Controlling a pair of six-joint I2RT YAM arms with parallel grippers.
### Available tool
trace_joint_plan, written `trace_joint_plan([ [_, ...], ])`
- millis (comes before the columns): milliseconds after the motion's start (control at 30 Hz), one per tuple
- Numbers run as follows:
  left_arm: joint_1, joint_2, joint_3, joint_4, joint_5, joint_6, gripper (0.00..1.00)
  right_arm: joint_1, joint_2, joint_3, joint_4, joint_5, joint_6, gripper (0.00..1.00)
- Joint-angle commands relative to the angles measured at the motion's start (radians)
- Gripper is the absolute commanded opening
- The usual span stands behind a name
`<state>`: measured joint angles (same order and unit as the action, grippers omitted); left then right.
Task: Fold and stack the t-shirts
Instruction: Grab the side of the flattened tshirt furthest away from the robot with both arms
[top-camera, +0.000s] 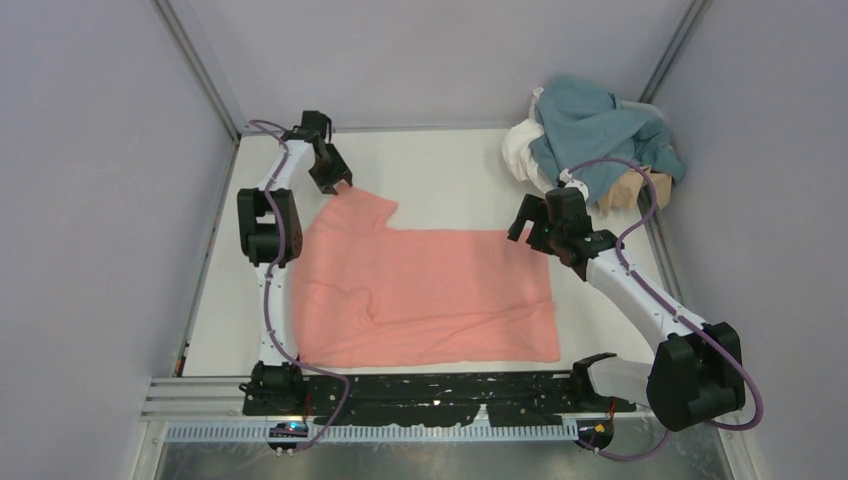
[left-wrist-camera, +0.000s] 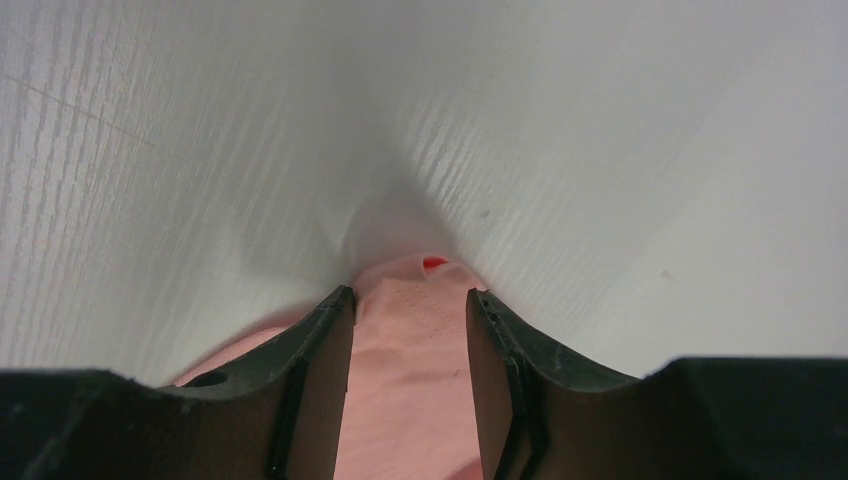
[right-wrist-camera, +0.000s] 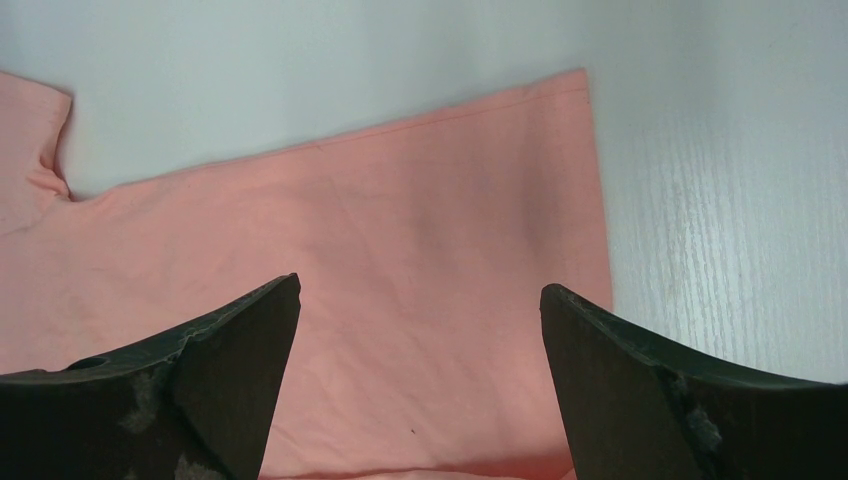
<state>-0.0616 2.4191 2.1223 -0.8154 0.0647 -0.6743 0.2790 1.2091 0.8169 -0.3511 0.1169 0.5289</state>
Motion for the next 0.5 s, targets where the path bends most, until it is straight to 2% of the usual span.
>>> trace_joint_plan([
  [0,-0.005,-0.002,0.045,-0.050,-0.004,0.019,0.46,-0.006,-0.011,-0.005,0.041,0.002,0.005,0.95],
  [467,-0.027,0.019,0.095,-0.154,0.002,0.124,0.48,-0.013,-0.035,-0.017,0.050,-0.009,0.004,0.95],
])
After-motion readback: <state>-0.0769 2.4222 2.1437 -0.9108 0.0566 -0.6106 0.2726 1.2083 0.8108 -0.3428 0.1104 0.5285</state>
